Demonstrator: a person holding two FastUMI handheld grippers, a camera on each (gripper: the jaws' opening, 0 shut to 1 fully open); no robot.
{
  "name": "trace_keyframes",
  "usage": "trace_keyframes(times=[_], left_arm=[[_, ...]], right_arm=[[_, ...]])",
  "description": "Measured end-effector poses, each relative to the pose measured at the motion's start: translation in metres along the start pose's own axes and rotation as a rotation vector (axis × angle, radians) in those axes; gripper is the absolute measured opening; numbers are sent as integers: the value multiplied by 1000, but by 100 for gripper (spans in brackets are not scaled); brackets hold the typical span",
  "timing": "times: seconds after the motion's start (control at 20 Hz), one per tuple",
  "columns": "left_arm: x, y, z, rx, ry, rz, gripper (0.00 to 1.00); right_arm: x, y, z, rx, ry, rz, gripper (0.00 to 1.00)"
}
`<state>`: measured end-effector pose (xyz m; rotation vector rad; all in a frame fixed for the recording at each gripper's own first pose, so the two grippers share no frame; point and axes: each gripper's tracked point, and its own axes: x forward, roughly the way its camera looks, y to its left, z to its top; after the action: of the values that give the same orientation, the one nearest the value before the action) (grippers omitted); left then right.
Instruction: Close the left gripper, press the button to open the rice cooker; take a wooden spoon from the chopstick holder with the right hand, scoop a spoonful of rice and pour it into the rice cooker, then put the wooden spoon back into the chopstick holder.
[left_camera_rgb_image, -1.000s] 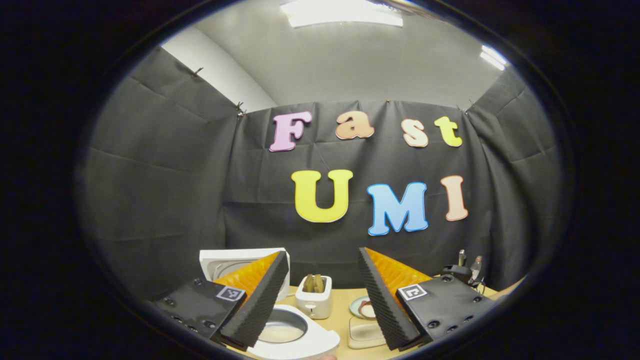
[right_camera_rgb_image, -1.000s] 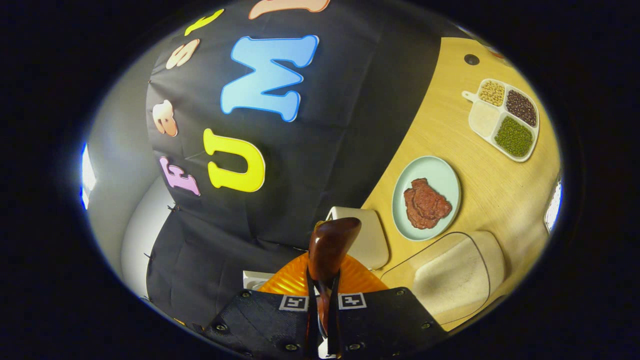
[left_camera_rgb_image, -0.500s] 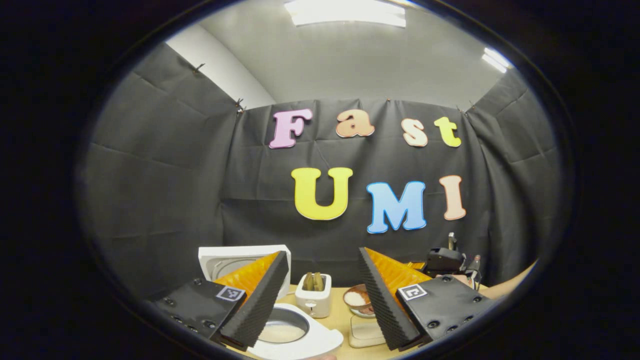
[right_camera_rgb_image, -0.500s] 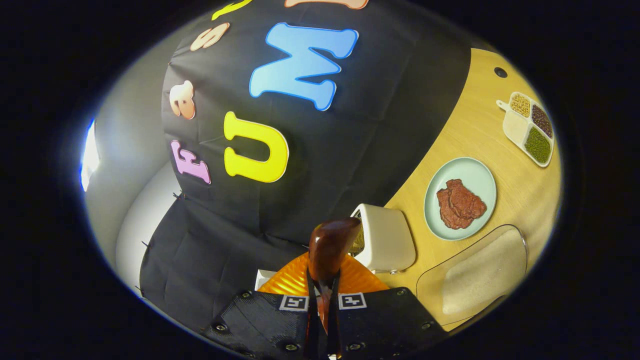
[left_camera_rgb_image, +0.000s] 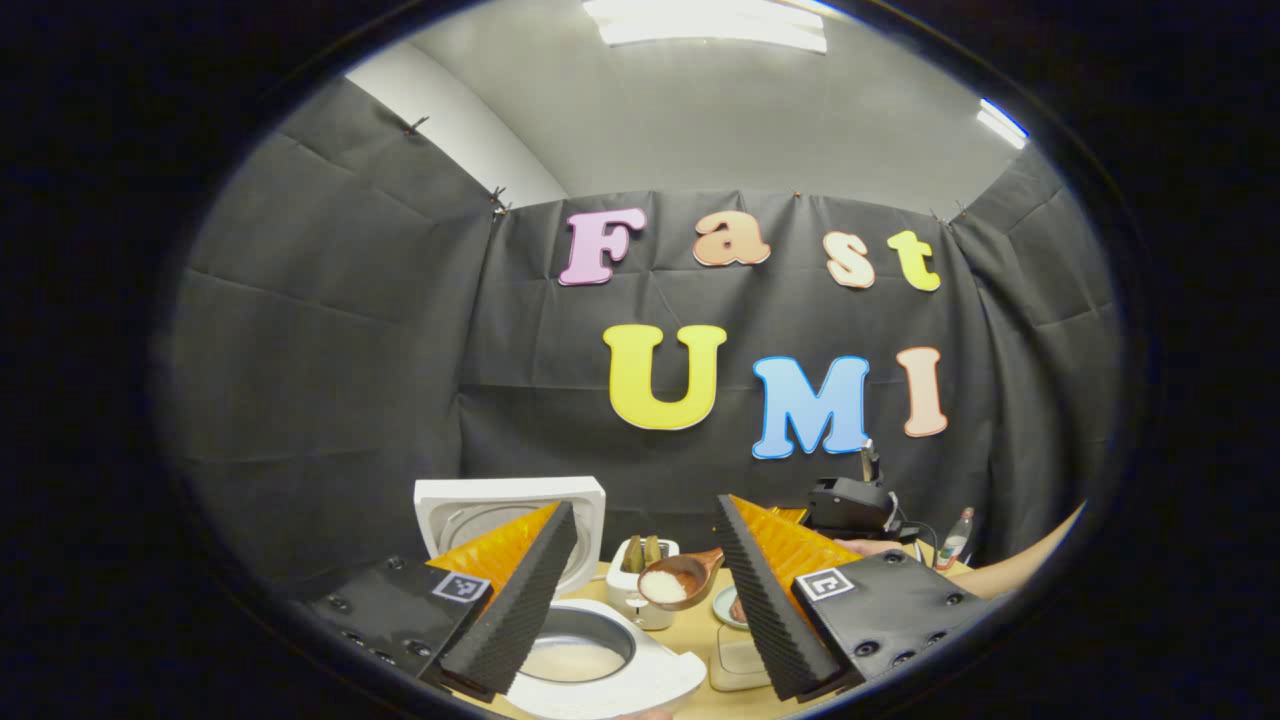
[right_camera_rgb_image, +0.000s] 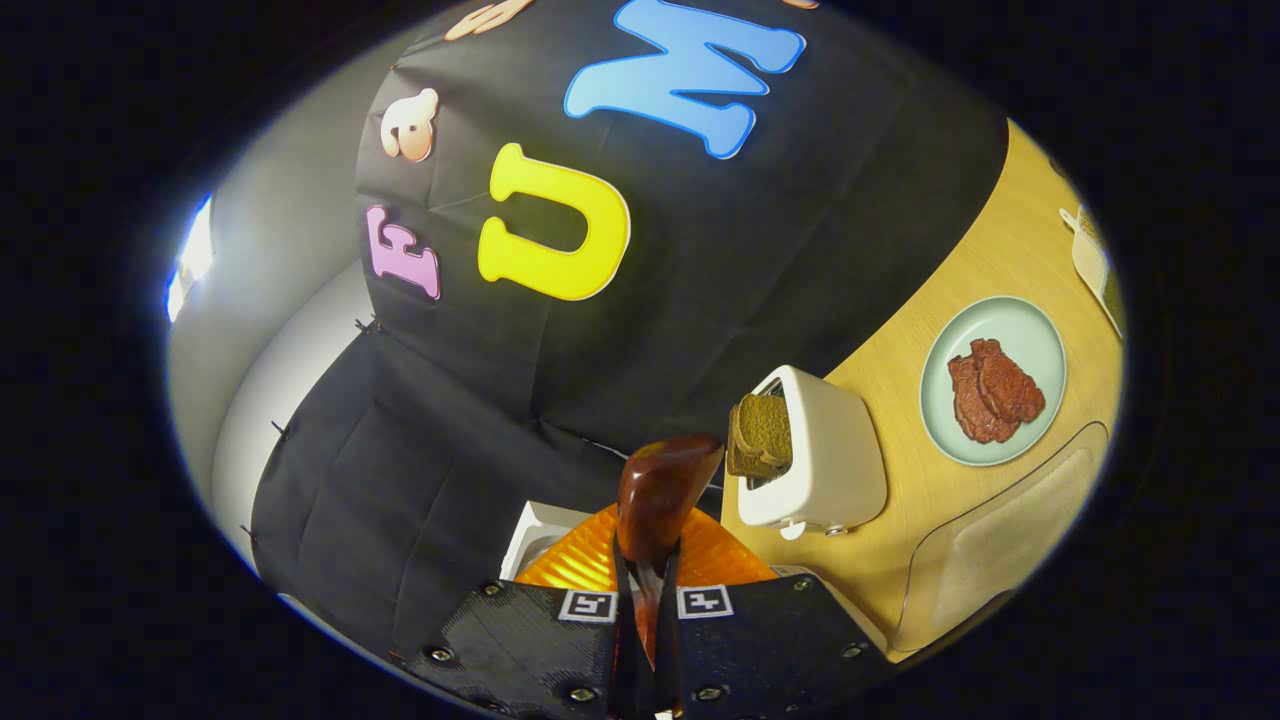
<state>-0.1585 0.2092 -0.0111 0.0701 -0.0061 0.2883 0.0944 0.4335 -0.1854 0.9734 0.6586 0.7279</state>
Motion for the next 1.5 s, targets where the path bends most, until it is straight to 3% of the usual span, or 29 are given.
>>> trace_keyframes(times=[0.25,0.8,1.25,1.5], left_arm=[[-5,13,-2,-1,7,32,95],[-17,38,-13,-16,25,119,97],[-33,57,-19,-25,35,178,97],[-41,62,-19,-21,30,208,97]], right_arm=[[22,8,-26,-64,56,-5,7],[70,3,-101,-369,205,-69,7],[78,17,-159,-751,277,-49,7],[77,52,-177,-1037,289,54,7]])
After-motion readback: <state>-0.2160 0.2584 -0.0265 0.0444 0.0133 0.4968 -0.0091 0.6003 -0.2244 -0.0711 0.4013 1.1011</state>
